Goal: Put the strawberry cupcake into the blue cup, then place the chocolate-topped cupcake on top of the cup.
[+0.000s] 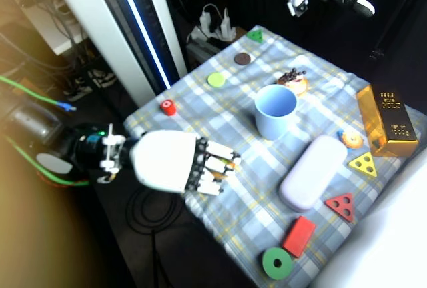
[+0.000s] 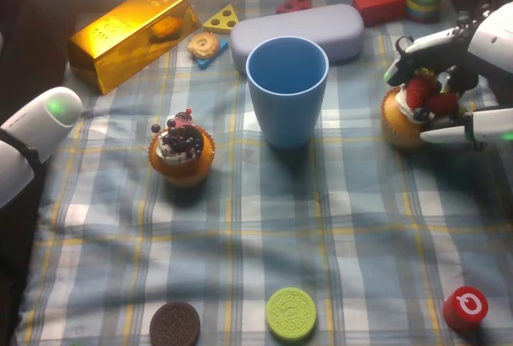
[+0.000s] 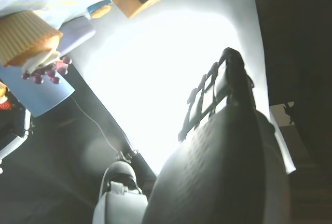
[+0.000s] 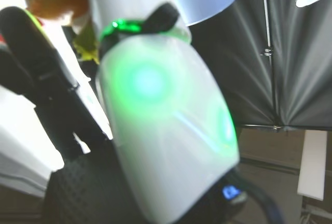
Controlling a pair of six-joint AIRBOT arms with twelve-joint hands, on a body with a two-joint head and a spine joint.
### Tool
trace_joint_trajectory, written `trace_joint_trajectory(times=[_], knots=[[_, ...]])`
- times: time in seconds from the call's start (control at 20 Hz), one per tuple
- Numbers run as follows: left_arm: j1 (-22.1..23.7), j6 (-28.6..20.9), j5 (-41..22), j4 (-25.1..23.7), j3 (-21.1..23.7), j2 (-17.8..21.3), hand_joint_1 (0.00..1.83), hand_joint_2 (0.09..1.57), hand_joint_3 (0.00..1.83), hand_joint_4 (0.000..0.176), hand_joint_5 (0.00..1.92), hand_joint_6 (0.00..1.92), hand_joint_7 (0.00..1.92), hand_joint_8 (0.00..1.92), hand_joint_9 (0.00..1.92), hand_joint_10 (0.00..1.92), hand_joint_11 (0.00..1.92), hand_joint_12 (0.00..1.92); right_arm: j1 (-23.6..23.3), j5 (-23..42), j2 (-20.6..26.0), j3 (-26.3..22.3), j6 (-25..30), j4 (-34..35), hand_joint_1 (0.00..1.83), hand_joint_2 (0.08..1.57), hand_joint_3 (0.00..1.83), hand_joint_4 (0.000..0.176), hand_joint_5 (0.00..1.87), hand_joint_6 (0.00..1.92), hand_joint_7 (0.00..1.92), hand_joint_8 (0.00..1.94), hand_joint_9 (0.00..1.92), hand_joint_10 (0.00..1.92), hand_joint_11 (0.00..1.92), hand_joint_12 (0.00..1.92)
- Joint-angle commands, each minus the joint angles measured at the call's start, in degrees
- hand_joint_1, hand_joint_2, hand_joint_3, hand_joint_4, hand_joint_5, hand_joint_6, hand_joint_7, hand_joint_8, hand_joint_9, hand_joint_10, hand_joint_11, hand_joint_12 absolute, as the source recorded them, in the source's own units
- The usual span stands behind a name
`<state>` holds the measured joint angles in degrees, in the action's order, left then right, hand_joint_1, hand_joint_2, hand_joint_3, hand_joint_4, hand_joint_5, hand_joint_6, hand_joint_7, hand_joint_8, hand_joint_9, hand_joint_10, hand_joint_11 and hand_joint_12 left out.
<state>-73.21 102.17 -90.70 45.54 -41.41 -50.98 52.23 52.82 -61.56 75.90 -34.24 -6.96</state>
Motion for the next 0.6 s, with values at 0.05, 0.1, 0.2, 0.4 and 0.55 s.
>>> trace_joint_trajectory(times=[0.05,0.1,0.2,0.4,0.55], knots=[[0.31,-0.28,-6.58,-2.07,-0.34,-0.01,0.00,0.93,0.00,0.023,0.00,0.00,0.00,0.00,0.00,0.00,0.00,0.00,-1.82,7.22,0.63,-0.10,2.19,0.60,1.26,1.11,0.00,0.000,0.87,1.01,1.12,0.91,1.40,0.02,0.93,1.25],[0.31,-0.27,-6.54,-2.07,-0.34,-0.01,0.00,0.93,0.00,0.021,0.00,0.00,0.00,0.00,0.00,0.00,0.00,0.00,-2.40,7.40,0.92,-0.09,3.28,-0.13,1.23,1.13,0.00,0.000,0.84,1.09,1.06,0.96,1.35,0.01,0.90,1.25],[0.30,-0.26,-6.52,-2.07,-0.34,-0.01,0.00,0.94,0.00,0.015,0.00,0.00,0.00,0.00,0.00,0.00,0.00,0.00,-4.01,7.52,1.62,-0.11,5.46,-2.30,1.22,1.14,0.00,0.000,0.85,1.10,1.03,0.99,1.36,0.02,0.92,1.24],[0.31,-0.26,-6.16,-2.08,-0.48,0.00,0.00,0.93,0.00,0.026,0.00,0.00,0.00,0.00,0.00,0.00,0.00,0.00,-7.01,7.50,3.68,-1.00,6.34,-5.04,1.20,1.15,0.00,0.000,0.82,1.18,0.99,1.02,1.31,0.00,0.95,1.06],[0.30,-0.26,-6.11,-1.94,-0.42,-0.01,0.00,0.95,0.01,0.009,0.00,0.00,0.00,0.00,0.00,0.00,0.00,0.00,-9.58,7.52,4.22,-1.61,6.35,-6.41,1.22,1.16,0.00,0.000,0.78,1.18,1.02,1.04,1.40,0.04,1.05,1.17]])
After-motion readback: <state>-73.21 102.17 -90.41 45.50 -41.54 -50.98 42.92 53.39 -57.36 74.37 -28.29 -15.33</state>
